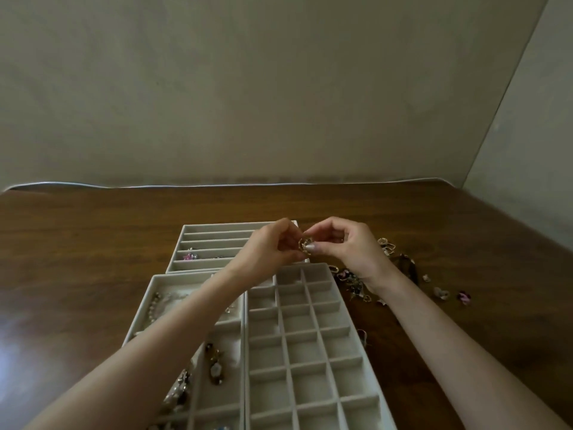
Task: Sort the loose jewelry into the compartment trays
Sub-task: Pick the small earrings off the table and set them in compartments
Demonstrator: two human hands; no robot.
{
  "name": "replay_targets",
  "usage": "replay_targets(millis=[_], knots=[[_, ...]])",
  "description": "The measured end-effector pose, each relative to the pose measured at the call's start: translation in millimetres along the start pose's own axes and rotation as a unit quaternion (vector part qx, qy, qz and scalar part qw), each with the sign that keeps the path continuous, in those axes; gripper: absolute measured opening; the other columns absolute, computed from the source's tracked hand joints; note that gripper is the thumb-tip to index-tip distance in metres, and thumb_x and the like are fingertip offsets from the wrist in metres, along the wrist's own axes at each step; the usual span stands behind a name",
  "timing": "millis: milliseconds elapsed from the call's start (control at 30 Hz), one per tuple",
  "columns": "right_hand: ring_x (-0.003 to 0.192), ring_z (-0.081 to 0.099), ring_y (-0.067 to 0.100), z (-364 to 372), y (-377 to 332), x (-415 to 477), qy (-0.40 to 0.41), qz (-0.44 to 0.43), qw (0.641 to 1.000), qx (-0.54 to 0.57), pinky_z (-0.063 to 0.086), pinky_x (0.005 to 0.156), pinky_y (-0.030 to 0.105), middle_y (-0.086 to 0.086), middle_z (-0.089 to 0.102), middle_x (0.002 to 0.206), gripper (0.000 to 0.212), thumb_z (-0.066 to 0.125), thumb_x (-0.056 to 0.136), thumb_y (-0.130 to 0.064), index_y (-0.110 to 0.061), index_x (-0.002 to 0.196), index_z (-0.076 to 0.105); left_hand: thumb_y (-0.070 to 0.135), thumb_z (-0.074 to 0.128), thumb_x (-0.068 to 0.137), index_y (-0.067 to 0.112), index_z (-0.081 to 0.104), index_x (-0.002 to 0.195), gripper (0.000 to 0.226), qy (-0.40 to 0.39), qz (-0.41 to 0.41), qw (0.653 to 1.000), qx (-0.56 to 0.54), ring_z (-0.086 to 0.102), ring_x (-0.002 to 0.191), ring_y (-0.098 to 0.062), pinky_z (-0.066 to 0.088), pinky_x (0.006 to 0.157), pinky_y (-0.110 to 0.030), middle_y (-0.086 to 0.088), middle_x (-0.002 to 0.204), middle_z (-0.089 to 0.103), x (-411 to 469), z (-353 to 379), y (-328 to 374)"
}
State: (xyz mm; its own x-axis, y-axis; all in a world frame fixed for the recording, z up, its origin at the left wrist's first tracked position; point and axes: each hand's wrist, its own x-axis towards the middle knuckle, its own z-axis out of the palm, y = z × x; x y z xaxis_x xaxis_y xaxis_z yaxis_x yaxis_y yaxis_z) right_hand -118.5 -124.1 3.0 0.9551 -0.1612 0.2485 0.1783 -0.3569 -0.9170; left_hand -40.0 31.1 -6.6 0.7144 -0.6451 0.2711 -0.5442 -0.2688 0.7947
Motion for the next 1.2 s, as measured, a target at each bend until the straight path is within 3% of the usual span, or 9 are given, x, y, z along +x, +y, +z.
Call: replay_targets(millis=[133,300,467,633,767,900,1000,1100,1200], knots=[[0.086,0.068,0.012,3,1,0,-0.009,0.007,1.000,0.004,0.056,0.077,0.025,0.003,0.071,0.090,0.021,0.073,0.075,0.001,-0.016,0.088,0.070,0.000,0.072,0.076,0.020,0.058,0.080,0.024,-0.048,-0.031,0.998,-0.012,0.058,0.060,-0.005,0.050,0.064,-0.024,0.000,0.072,0.062,-1,-12,2],[0.075,0.065,-0.001,12,1,-3,-0.021,0.005,1.000,0.003,0.050,0.066,0.013,-0.002,0.070,0.086,0.024,0.071,0.076,0.004,-0.017,0.088,0.071,-0.004,0.066,0.080,0.005,0.062,0.093,0.016,-0.098,-0.090,0.990,-0.039,0.058,0.059,-0.003,0.050,0.057,-0.014,-0.002,0.074,0.061,-4,-23,9],[0.086,0.064,0.013,17,1,-4,-0.024,0.010,1.000,-0.003,0.056,0.081,0.028,0.001,0.066,0.087,0.028,0.072,0.076,0.002,-0.020,0.094,0.068,0.002,0.062,0.085,0.005,0.065,0.098,0.014,-0.102,-0.122,0.987,0.023,0.060,0.059,0.000,0.049,0.057,-0.012,-0.001,0.078,0.067,-7,-42,14],[0.090,0.065,0.017,21,2,-6,-0.033,0.023,0.999,-0.035,0.056,0.082,0.031,0.004,0.067,0.092,0.019,0.070,0.079,-0.002,-0.016,0.091,0.066,0.011,0.063,0.085,0.021,0.067,0.088,0.011,-0.103,-0.114,0.974,0.168,0.062,0.071,-0.006,0.049,0.069,-0.021,0.010,0.073,0.065,-16,-53,13],[0.086,0.064,0.014,19,4,-5,-0.011,0.010,0.998,-0.054,0.055,0.077,0.027,0.002,0.067,0.090,0.015,0.070,0.080,-0.004,-0.014,0.091,0.067,0.017,0.063,0.084,0.018,0.064,0.095,0.010,-0.118,-0.104,0.949,0.273,0.057,0.077,-0.009,0.048,0.070,-0.021,0.011,0.077,0.057,-25,-45,12],[0.081,0.066,0.011,16,6,-4,0.008,0.010,0.998,-0.053,0.056,0.075,0.025,0.002,0.068,0.088,0.016,0.070,0.081,-0.002,-0.015,0.090,0.067,0.015,0.062,0.084,0.018,0.063,0.094,0.011,-0.118,-0.077,0.938,0.317,0.049,0.072,-0.004,0.036,0.058,-0.011,0.014,0.075,0.050,-27,-40,11],[0.078,0.066,0.008,16,7,-4,0.006,0.005,0.998,-0.055,0.055,0.073,0.023,0.002,0.068,0.087,0.016,0.069,0.081,-0.002,-0.015,0.091,0.067,0.019,0.064,0.084,0.020,0.065,0.093,0.010,-0.099,-0.070,0.929,0.350,0.052,0.079,-0.008,0.043,0.069,-0.018,0.011,0.083,0.055,-29,-43,9],[0.080,0.064,0.009,19,7,-4,0.005,-0.001,0.998,-0.063,0.055,0.073,0.022,0.002,0.067,0.087,0.017,0.069,0.081,-0.002,-0.015,0.092,0.067,0.017,0.065,0.083,0.022,0.065,0.090,0.009,-0.079,-0.059,0.934,0.343,0.051,0.075,-0.006,0.046,0.072,-0.022,0.010,0.085,0.057,-29,-47,10],[0.083,0.064,0.011,20,7,-4,0.007,-0.006,0.997,-0.079,0.055,0.073,0.022,0.001,0.067,0.089,0.016,0.069,0.081,-0.004,-0.015,0.093,0.067,0.016,0.059,0.087,0.025,0.068,0.092,0.013,-0.113,-0.029,0.932,0.344,0.051,0.081,-0.007,0.048,0.078,-0.025,0.010,0.090,0.055,-30,-46,16]])
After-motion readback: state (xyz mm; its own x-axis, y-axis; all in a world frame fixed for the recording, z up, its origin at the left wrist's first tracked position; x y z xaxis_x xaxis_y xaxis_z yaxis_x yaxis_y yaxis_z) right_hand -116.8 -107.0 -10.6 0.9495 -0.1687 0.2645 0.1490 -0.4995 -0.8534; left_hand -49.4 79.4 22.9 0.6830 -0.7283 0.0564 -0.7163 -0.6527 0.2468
